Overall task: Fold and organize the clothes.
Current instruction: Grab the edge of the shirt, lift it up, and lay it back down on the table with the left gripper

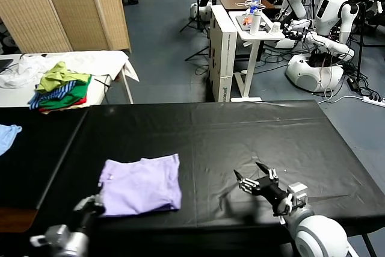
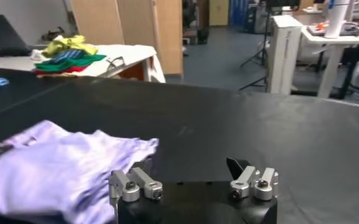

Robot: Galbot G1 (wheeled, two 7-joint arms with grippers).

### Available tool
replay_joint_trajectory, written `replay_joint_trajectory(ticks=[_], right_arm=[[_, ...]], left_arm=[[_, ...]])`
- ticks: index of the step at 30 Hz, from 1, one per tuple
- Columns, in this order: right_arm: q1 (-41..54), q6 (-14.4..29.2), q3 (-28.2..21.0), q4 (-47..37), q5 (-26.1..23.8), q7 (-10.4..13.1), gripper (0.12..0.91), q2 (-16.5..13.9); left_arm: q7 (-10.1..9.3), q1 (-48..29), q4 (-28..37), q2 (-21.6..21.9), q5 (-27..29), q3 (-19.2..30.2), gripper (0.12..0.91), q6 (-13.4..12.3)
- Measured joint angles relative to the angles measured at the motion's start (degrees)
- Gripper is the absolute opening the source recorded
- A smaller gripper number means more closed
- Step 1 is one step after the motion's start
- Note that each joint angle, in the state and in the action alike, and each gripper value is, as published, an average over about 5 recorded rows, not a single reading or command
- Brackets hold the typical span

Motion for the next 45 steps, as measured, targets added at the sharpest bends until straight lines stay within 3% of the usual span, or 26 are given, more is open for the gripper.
replay_joint_trajectory(ticks=[10,14,17,21,24,30,36,45], right_arm=[[-0.1,0.9,-0.8,-1.8,-2.4,-0.2,0.907,2.3],[0.1,1.3,-1.4,-2.3,-2.9,-0.2,0.907,3.0],[0.2,1.5,-1.7,-2.7,-3.4,-0.2,0.907,3.5],[0.0,1.6,-2.0,-2.9,-3.9,-0.2,0.907,3.9],[-0.4,1.6,-2.0,-2.7,-4.1,-0.2,0.907,4.1],[-1.5,1.5,-1.0,-1.8,-4.3,-0.2,0.907,4.1],[-2.0,1.3,-0.2,-1.0,-4.5,-0.1,0.907,4.3],[-0.6,0.7,-1.6,-0.9,-3.8,0.0,0.907,4.1]], left_arm=[[-0.18,5.4,0.2,22.8,-5.9,-13.1,0.161,0.4],[-0.48,8.4,-0.7,28.3,-5.4,-18.9,0.161,0.2],[-1.34,9.6,-1.9,29.8,-3.3,-22.2,0.161,0.2],[-3.98,9.4,-4.4,29.1,-1.3,-23.0,0.161,2.0],[-5.71,8.4,-7.5,26.7,-1.5,-20.5,0.161,3.9],[-7.11,5.1,-12.9,18.9,-1.8,-7.4,0.161,5.8],[-8.06,1.1,-12.6,11.5,-3.5,6.0,0.161,6.3],[-8.16,-2.9,-7.9,4.3,-1.2,17.4,0.161,6.1]])
